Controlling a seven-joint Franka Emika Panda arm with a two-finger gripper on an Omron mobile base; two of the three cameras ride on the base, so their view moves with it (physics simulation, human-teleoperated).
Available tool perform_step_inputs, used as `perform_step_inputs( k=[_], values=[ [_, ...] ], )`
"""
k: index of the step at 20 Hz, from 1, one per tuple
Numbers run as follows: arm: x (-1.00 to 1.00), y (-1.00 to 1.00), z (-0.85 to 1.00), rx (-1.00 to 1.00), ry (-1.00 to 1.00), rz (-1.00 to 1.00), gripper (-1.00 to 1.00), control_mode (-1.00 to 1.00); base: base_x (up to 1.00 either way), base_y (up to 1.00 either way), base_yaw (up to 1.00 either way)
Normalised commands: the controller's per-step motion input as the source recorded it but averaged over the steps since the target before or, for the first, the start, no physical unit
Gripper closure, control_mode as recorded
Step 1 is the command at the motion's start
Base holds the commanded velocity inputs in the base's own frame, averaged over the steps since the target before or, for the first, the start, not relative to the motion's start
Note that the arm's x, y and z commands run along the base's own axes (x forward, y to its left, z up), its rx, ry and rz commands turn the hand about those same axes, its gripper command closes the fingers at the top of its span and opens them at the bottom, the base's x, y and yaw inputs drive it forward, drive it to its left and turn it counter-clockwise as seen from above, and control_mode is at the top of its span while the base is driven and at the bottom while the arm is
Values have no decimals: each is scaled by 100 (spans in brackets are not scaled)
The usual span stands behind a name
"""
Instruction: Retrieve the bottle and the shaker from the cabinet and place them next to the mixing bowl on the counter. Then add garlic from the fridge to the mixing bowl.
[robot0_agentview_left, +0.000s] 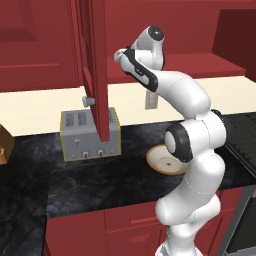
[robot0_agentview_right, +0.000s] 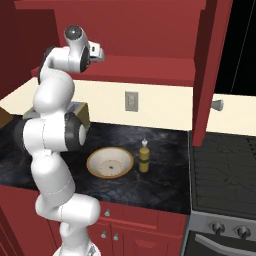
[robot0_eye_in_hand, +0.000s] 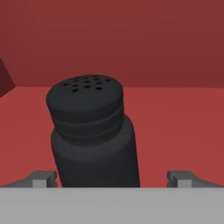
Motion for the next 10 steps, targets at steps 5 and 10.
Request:
perform_step_inputs(
  k=[5,10],
  values=[
    [4,1,0,0,0,0,-100,-100,0,0,0],
    [0,0,0,0,0,0,100,-100,0,0,0]
  ],
)
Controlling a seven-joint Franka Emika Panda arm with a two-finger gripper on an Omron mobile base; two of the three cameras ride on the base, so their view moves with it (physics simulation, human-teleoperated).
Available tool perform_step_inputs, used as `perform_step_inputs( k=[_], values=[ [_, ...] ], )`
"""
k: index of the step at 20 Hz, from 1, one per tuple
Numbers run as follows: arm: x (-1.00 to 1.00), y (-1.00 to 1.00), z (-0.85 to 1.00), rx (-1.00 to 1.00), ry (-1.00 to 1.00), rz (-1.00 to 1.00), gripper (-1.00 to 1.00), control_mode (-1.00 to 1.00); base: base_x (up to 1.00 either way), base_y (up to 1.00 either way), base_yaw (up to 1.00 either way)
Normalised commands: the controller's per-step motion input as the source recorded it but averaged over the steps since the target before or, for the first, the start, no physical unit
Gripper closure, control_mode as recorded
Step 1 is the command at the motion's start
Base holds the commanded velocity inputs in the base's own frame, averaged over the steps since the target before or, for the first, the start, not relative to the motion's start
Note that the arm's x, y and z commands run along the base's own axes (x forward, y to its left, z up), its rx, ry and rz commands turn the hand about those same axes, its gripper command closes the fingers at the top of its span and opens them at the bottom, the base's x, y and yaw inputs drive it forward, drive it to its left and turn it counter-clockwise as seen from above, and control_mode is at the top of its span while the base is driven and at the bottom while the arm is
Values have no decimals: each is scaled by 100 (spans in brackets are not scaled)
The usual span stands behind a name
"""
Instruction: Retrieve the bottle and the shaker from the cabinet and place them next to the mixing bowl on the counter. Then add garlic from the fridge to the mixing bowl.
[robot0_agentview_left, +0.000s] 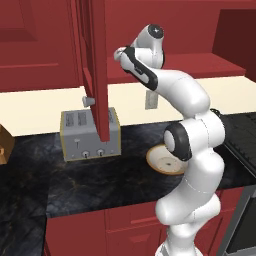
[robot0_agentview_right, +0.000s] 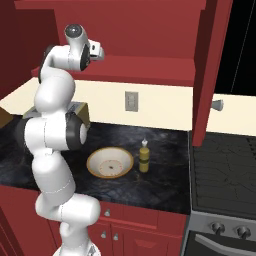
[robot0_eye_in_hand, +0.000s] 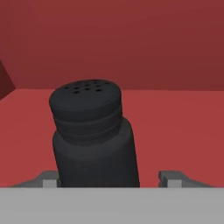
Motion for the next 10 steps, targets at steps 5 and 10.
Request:
perform_step_inputs(
  k=[5,10],
  values=[
    [0,0,0,0,0,0,100,-100,0,0,0],
    [-54,-19,0,1,-1,0,100,-100,0,0,0]
  ],
)
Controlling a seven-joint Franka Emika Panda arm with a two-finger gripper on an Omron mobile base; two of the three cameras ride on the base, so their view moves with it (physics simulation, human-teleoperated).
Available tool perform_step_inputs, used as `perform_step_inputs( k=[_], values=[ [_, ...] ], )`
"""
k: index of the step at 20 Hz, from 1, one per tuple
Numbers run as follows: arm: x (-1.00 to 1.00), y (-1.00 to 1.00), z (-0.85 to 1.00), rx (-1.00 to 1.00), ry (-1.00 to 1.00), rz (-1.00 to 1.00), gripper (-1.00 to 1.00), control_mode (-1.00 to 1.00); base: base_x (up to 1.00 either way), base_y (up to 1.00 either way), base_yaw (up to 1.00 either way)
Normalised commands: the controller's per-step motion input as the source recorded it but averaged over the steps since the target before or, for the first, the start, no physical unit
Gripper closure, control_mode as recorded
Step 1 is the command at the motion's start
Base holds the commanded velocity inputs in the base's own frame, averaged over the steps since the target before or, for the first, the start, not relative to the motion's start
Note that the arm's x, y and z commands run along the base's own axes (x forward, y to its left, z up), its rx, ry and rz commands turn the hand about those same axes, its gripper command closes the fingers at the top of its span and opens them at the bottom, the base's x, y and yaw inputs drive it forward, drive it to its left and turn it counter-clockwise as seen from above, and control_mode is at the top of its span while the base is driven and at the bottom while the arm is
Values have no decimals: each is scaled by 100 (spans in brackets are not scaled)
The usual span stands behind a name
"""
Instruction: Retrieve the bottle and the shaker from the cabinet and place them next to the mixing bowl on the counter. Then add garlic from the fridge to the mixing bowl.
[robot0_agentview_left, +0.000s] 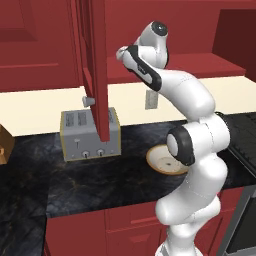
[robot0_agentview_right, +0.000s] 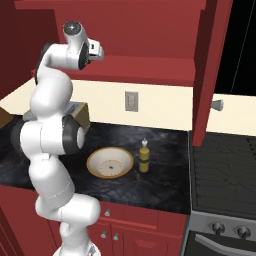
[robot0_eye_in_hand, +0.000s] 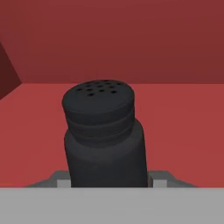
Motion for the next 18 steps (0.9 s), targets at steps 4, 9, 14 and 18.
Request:
perform_step_inputs(
  k=[4,9,14,18],
  values=[
    [-100,-53,3,5,0,0,100,-100,0,0,0],
    [-100,-72,0,4,0,0,100,-100,0,0,0],
    [-100,-58,0,3,0,5,100,-100,0,0,0],
    [-100,-45,-2,3,0,12,100,-100,0,0,0]
  ],
)
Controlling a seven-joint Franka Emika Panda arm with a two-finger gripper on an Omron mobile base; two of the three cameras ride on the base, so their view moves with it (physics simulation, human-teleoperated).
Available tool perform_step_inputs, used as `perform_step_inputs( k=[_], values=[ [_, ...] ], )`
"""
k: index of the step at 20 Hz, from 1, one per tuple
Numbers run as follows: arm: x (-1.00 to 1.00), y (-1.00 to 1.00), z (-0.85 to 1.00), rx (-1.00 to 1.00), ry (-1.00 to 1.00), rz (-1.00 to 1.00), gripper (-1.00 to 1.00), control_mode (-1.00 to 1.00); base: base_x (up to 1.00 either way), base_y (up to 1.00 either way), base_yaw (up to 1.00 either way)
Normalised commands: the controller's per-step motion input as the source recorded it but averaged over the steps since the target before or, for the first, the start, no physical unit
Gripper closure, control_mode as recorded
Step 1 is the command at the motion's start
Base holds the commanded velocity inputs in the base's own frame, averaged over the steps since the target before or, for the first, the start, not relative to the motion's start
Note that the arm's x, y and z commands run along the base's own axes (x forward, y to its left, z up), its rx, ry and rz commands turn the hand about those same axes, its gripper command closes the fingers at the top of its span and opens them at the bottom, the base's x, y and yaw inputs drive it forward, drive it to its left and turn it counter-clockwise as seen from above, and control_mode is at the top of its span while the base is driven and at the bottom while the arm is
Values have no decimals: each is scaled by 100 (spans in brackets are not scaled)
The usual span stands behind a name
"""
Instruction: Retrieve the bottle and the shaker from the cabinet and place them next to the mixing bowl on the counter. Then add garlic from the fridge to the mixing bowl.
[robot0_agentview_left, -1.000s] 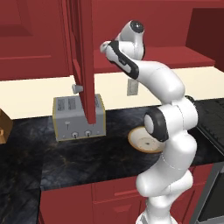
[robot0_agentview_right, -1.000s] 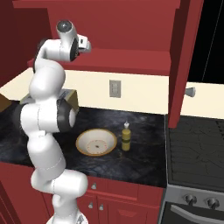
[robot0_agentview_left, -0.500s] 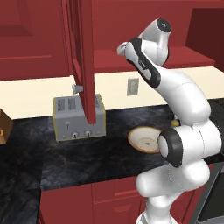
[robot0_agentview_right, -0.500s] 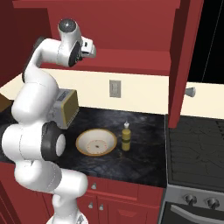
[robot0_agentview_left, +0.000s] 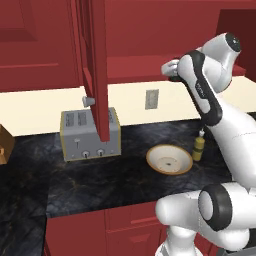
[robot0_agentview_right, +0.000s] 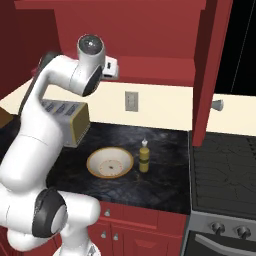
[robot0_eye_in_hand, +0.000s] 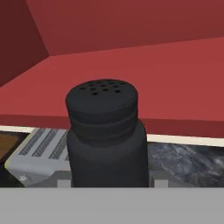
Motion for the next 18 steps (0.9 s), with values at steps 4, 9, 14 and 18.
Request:
perform_step_inputs(
  k=[4,9,14,18],
  values=[
    [-91,-79,-15,1,0,17,100,-100,0,0,0],
    [-71,-91,-24,2,0,17,100,-100,0,0,0],
    [-60,-60,-32,1,0,18,100,-100,0,0,0],
    [-32,-34,-74,0,-4,26,100,-100,0,0,0]
  ],
)
